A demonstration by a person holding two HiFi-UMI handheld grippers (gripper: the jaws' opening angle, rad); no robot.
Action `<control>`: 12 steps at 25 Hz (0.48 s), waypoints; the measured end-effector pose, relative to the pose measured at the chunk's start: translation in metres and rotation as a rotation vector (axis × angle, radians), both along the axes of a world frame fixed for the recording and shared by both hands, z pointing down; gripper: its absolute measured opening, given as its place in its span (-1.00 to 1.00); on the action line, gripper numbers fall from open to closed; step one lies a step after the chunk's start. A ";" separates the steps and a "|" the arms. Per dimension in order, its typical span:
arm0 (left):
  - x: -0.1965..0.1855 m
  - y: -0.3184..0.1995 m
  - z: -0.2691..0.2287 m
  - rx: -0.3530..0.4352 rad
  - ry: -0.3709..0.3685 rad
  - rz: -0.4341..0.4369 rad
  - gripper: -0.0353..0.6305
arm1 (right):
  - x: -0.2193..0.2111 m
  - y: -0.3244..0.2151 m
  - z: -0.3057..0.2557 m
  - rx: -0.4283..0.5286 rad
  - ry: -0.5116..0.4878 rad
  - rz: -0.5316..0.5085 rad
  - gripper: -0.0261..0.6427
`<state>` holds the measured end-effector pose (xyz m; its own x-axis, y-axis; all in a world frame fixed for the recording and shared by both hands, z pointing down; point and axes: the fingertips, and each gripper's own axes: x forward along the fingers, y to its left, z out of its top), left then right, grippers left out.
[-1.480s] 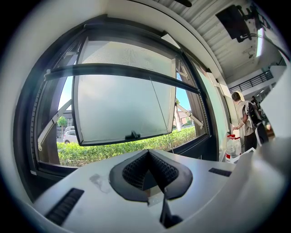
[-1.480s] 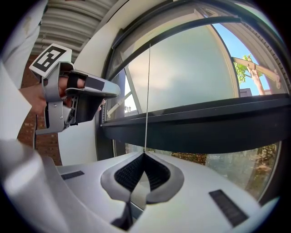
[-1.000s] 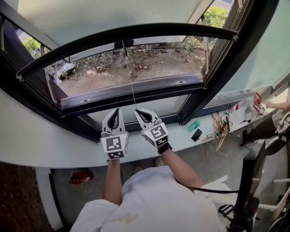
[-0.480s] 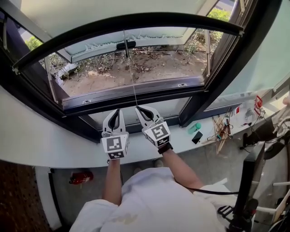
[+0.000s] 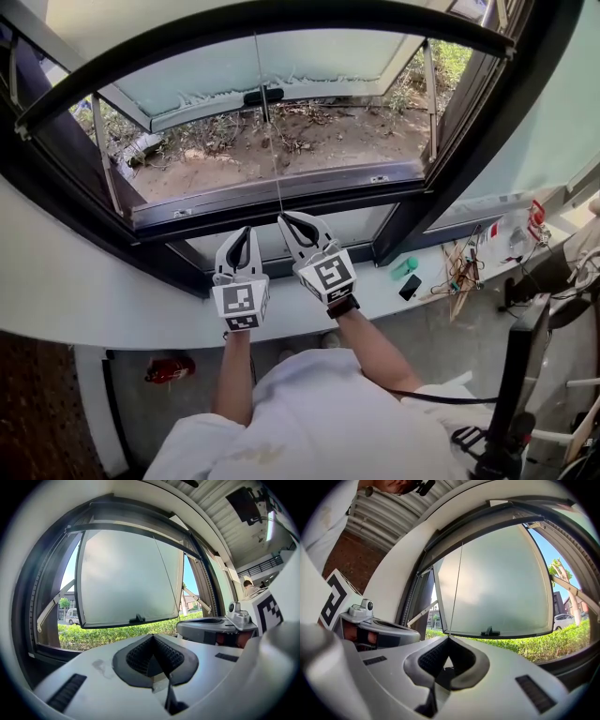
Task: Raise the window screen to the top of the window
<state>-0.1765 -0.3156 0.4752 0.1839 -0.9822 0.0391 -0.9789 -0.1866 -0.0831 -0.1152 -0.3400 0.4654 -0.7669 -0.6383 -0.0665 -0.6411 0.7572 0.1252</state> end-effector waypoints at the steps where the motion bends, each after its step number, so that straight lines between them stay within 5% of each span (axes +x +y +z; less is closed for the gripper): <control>1: 0.000 0.000 -0.001 0.000 -0.001 0.000 -0.89 | 0.000 0.001 -0.003 0.004 -0.004 -0.001 -0.92; 12: 0.000 -0.002 -0.013 0.022 -0.015 0.006 -0.89 | -0.007 -0.001 -0.018 0.016 -0.008 -0.014 -0.92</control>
